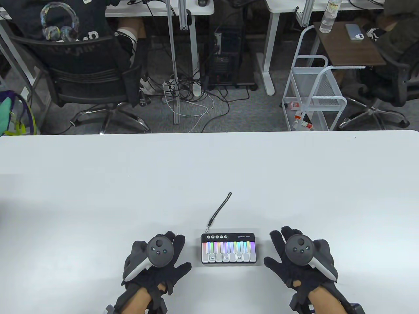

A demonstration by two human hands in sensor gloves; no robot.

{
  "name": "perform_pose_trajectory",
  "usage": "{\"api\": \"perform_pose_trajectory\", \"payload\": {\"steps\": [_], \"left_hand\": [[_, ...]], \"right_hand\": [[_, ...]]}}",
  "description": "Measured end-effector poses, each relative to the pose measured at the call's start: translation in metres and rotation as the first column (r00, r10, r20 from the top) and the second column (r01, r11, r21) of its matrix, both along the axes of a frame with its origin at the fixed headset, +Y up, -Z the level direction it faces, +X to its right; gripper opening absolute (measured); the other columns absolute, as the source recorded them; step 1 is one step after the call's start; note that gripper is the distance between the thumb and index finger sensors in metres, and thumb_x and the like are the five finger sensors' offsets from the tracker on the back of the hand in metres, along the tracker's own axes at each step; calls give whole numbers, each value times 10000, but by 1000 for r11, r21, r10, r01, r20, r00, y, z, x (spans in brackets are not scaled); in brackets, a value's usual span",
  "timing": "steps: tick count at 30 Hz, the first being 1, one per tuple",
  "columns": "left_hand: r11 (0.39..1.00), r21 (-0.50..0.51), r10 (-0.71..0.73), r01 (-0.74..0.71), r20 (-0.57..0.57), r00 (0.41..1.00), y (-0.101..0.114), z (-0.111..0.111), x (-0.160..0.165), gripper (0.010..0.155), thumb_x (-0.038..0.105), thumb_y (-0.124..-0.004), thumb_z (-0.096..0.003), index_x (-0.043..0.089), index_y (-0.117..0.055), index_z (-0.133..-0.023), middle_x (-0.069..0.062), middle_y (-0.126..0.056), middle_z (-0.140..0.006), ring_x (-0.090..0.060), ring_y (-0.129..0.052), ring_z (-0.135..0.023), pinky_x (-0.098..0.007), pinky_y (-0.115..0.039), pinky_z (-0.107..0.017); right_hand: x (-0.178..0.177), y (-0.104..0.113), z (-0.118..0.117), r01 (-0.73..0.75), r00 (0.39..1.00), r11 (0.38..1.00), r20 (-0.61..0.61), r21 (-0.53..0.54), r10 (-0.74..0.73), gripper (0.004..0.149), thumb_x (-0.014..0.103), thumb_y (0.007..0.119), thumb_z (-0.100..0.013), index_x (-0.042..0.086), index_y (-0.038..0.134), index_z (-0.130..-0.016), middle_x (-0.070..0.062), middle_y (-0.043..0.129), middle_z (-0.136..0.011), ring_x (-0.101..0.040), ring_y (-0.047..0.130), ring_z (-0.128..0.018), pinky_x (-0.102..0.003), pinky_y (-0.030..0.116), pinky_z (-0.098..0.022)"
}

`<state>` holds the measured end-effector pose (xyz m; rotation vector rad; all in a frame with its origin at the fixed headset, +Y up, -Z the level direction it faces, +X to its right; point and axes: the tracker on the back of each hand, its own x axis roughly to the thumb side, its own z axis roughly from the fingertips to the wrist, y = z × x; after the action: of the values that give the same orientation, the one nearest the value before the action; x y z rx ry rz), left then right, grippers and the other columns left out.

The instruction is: Press Re-Fa-La on toy piano

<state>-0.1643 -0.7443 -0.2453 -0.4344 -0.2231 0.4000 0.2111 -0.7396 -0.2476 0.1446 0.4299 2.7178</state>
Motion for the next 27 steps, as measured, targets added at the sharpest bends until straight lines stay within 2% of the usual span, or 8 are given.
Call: {"api": "perform_pose_trajectory", "payload": {"steps": [27], "left_hand": [[1000,0,0,0,0,1000,0,0,0,848,626,-664,-457,273,-235,-1097,-90,-194,-1174,-438,-238,-1088,-662,-342,-745]], "right_hand": [[-1,0,1,-4,1000,1000,0,-9,4,800,554,708,-421,233,326,-1046,-117,138,-1116,-472,148,-1037,-678,249,-714]]}}
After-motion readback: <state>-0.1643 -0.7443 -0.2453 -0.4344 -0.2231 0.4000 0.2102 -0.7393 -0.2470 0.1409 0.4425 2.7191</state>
